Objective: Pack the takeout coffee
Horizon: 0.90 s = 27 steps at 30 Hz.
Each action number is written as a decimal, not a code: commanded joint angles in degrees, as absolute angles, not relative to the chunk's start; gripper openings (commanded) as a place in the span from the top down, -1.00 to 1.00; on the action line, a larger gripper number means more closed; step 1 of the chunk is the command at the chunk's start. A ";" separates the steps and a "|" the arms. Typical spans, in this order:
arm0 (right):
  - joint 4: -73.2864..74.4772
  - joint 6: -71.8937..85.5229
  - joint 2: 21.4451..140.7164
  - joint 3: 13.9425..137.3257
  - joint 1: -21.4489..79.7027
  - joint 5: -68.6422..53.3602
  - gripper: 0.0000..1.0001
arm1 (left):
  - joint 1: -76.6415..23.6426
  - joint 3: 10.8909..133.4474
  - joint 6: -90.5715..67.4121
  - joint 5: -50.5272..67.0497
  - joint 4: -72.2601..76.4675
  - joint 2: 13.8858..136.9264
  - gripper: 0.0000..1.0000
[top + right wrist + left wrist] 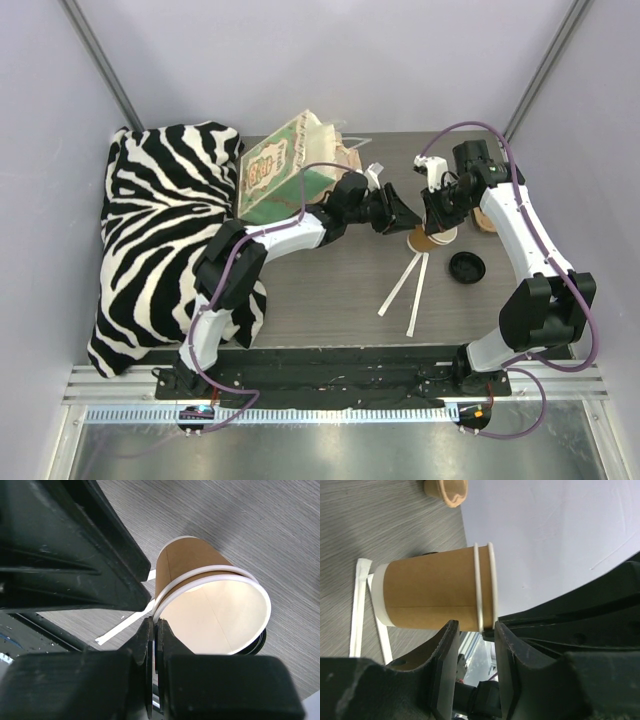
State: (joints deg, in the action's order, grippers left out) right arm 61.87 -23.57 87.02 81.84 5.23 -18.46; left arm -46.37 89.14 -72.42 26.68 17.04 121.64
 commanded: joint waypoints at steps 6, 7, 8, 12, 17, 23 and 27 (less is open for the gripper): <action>63.19 -22.94 86.13 85.25 5.80 -21.27 0.98 | -47.02 91.76 -69.17 24.61 14.06 123.31 0.28; 63.19 -23.03 86.05 85.25 5.71 -21.18 0.98 | -47.02 91.84 -69.43 24.70 14.32 123.48 0.29; 63.28 -23.20 86.04 85.17 5.80 -21.09 0.98 | -47.02 91.67 -69.78 24.78 15.20 123.66 0.30; 63.28 -23.47 86.22 84.73 5.80 -19.95 0.98 | -46.93 90.10 -71.54 25.57 18.89 122.96 0.30; 62.14 -23.73 86.49 83.76 5.80 -16.18 0.98 | -46.32 88.86 -72.51 26.28 21.79 121.47 0.25; 61.70 -23.82 86.22 83.23 5.80 -16.70 0.98 | -46.40 89.65 -71.54 26.37 21.36 120.85 0.24; 61.96 -23.64 85.96 83.58 5.80 -17.58 0.98 | -46.76 90.88 -71.02 26.28 20.31 121.82 0.25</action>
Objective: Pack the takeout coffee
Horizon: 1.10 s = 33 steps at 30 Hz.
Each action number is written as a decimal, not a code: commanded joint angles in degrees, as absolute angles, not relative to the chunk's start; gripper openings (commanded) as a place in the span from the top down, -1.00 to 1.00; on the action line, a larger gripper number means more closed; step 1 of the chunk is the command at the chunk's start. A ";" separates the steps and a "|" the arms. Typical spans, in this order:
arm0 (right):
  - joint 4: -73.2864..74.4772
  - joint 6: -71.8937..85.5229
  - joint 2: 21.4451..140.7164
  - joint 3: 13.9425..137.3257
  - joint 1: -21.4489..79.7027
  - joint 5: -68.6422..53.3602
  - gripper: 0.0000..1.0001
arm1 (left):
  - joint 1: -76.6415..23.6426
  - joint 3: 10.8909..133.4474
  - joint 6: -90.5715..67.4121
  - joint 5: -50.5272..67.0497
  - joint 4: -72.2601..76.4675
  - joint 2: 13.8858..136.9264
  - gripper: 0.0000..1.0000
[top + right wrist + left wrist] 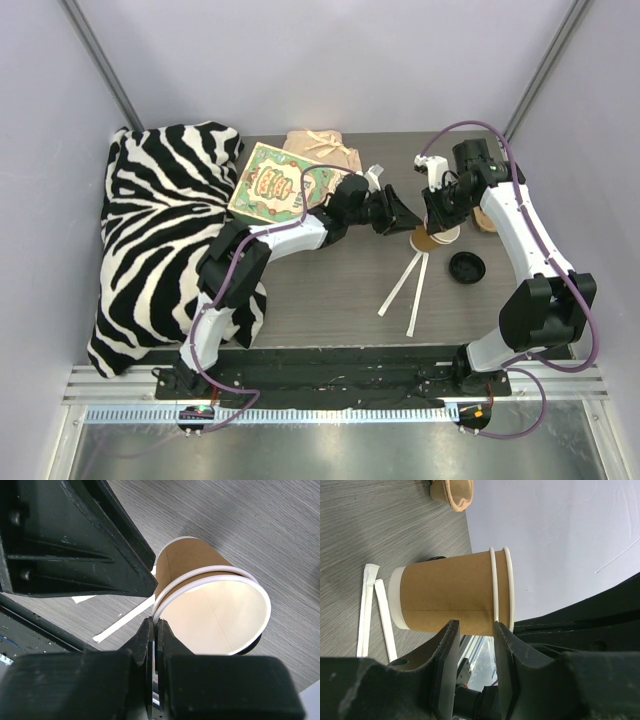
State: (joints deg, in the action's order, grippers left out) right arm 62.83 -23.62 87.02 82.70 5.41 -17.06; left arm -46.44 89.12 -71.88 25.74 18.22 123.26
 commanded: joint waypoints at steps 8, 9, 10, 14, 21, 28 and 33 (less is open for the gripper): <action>62.67 -23.99 86.22 83.50 5.80 -18.11 0.98 | -47.20 90.70 -71.98 26.54 22.06 122.78 0.24; 62.67 -23.99 86.31 83.41 5.80 -18.11 0.98 | -47.28 90.62 -72.24 26.63 22.41 122.78 0.24; 62.67 -23.99 86.40 83.41 5.80 -18.11 0.98 | -47.29 90.70 -72.51 26.80 22.85 122.78 0.23; 62.93 -24.08 86.57 83.67 5.97 -18.72 0.98 | -47.37 90.97 -72.77 27.07 23.20 123.13 0.20; 63.54 -24.08 86.22 84.37 6.24 -20.04 0.98 | -47.81 91.49 -71.98 25.84 19.17 124.01 0.24; 64.25 -23.82 85.96 86.22 6.24 -20.04 0.98 | -47.81 91.67 -70.40 24.08 15.12 125.24 0.38; 63.64 -23.64 86.57 86.84 6.15 -17.76 0.98 | -47.81 92.90 -69.26 23.38 14.06 126.91 0.47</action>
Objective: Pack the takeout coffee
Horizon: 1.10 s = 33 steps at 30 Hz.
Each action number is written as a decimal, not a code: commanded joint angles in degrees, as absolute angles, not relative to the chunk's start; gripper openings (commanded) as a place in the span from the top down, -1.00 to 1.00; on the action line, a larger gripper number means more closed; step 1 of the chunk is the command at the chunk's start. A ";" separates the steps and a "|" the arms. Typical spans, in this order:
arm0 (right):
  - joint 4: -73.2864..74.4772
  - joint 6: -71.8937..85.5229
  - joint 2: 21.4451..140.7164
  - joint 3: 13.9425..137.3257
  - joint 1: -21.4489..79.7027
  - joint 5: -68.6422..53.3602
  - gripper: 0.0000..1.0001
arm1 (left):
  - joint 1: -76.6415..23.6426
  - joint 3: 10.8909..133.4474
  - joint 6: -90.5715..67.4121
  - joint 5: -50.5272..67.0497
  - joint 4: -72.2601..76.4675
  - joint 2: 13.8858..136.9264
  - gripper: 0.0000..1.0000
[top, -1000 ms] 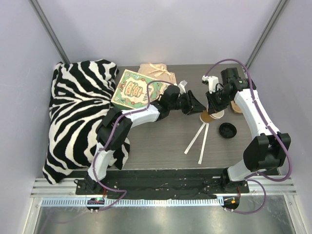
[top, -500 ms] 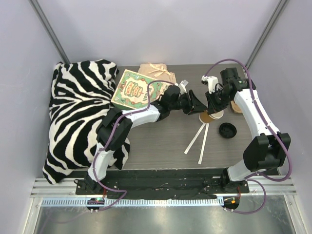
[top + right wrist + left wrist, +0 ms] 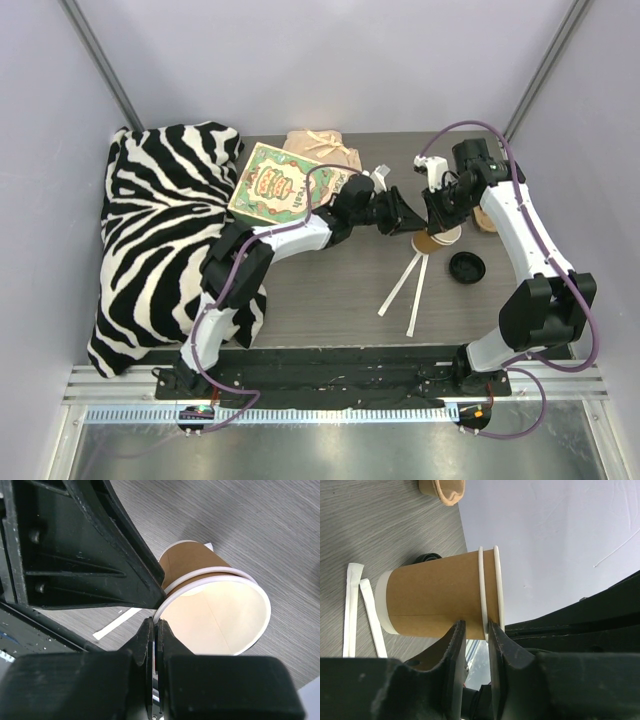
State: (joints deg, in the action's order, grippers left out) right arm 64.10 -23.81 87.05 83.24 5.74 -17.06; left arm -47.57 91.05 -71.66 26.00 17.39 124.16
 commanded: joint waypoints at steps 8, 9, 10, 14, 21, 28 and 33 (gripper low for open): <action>60.82 -23.12 88.50 87.19 6.15 -12.49 0.98 | -47.81 96.06 -67.33 22.68 11.87 130.16 0.57; 60.56 -23.12 88.85 87.36 6.24 -12.05 0.98 | -47.73 96.85 -67.06 22.59 11.69 130.51 0.59; 60.21 -23.03 89.64 87.71 6.24 -11.52 0.98 | -47.72 97.29 -66.89 22.50 11.43 130.87 0.59; 60.03 -22.68 91.40 90.60 6.24 -10.11 0.98 | -47.72 100.01 -66.18 22.33 10.81 133.41 0.66; 60.12 -23.11 92.81 92.29 6.15 -7.47 0.98 | -47.64 103.71 -65.92 22.06 10.90 136.58 1.00; 60.12 -23.29 93.08 92.72 6.15 -6.33 0.97 | -47.72 104.33 -65.13 21.62 10.11 138.07 1.00; 60.03 -23.55 93.08 93.08 6.24 -6.07 0.98 | -47.72 105.20 -64.51 21.36 9.93 138.95 1.00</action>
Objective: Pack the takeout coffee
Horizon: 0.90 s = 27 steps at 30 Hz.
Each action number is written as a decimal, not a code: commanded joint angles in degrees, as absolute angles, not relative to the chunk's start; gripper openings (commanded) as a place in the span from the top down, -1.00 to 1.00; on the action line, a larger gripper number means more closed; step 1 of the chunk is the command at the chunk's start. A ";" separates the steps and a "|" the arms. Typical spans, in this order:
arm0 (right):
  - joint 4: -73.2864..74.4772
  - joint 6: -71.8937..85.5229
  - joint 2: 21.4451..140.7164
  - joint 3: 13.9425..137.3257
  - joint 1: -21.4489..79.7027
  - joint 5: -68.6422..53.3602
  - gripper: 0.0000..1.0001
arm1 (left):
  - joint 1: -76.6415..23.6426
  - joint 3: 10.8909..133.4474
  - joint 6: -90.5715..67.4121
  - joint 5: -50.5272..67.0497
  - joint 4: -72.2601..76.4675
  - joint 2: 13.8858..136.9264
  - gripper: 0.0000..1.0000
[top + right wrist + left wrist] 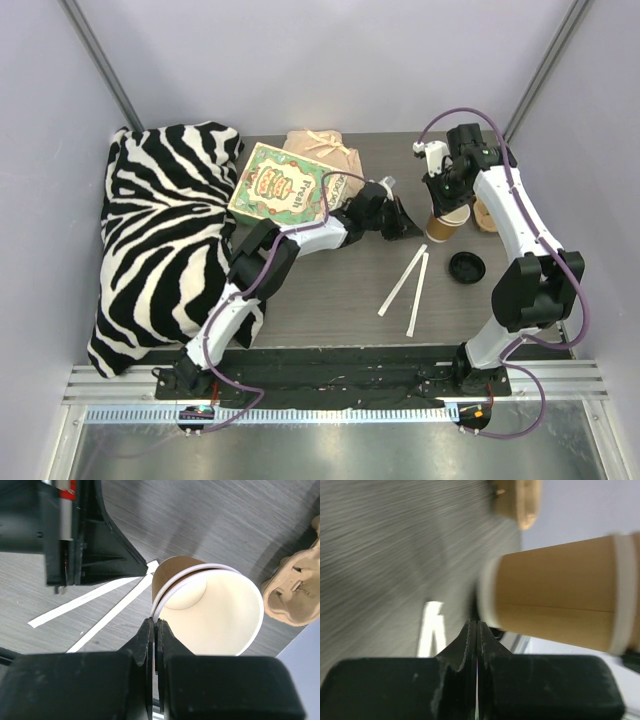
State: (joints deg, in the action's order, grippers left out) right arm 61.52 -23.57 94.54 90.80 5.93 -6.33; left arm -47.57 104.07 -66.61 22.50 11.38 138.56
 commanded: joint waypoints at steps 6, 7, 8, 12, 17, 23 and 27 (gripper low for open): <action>58.54 -25.13 92.20 90.45 6.24 -3.08 0.98 | -47.03 101.44 -67.66 23.38 17.65 136.59 0.76; 57.49 -25.22 91.94 89.74 6.24 -2.99 0.98 | -46.85 101.34 -68.20 23.81 18.45 136.23 0.65; 57.13 -25.31 91.41 88.52 6.15 -2.90 0.98 | -46.41 101.42 -68.46 24.78 19.15 136.06 0.53; 56.87 -25.93 90.27 86.66 6.15 -2.72 0.98 | -45.53 100.81 -69.87 25.31 21.18 134.39 0.41; 56.60 -26.19 89.65 85.43 6.24 -3.51 0.99 | -45.70 100.46 -72.59 26.72 24.77 133.42 0.33; 56.69 -25.93 89.39 84.99 6.15 -4.66 0.98 | -45.79 98.62 -75.85 27.77 28.47 132.45 0.14; 56.69 -25.84 89.38 84.46 6.15 -5.18 0.99 | -46.23 98.61 -76.64 28.47 29.44 131.84 0.08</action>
